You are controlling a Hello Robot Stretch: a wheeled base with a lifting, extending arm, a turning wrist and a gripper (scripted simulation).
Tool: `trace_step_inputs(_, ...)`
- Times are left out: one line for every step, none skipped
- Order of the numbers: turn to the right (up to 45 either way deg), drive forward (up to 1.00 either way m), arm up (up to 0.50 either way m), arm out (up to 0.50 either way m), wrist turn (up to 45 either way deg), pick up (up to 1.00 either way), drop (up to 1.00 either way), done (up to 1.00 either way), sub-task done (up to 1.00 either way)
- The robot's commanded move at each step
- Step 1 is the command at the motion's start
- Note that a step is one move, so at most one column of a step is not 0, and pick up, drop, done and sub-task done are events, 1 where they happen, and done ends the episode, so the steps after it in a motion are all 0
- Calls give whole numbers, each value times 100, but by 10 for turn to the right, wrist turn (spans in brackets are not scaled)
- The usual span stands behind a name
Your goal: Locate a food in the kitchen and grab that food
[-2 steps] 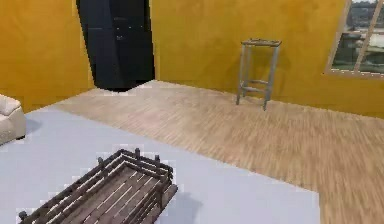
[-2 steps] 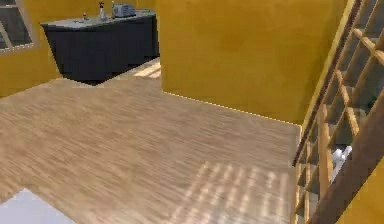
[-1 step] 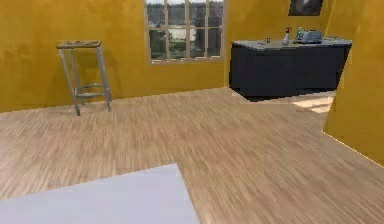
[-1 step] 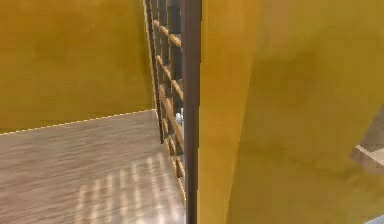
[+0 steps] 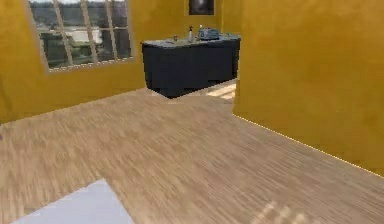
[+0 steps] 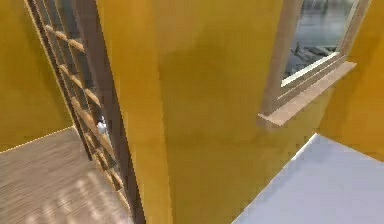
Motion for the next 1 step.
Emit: trace_step_inputs(0, 100, 0, 0, 0, 0, 0, 0, 0)
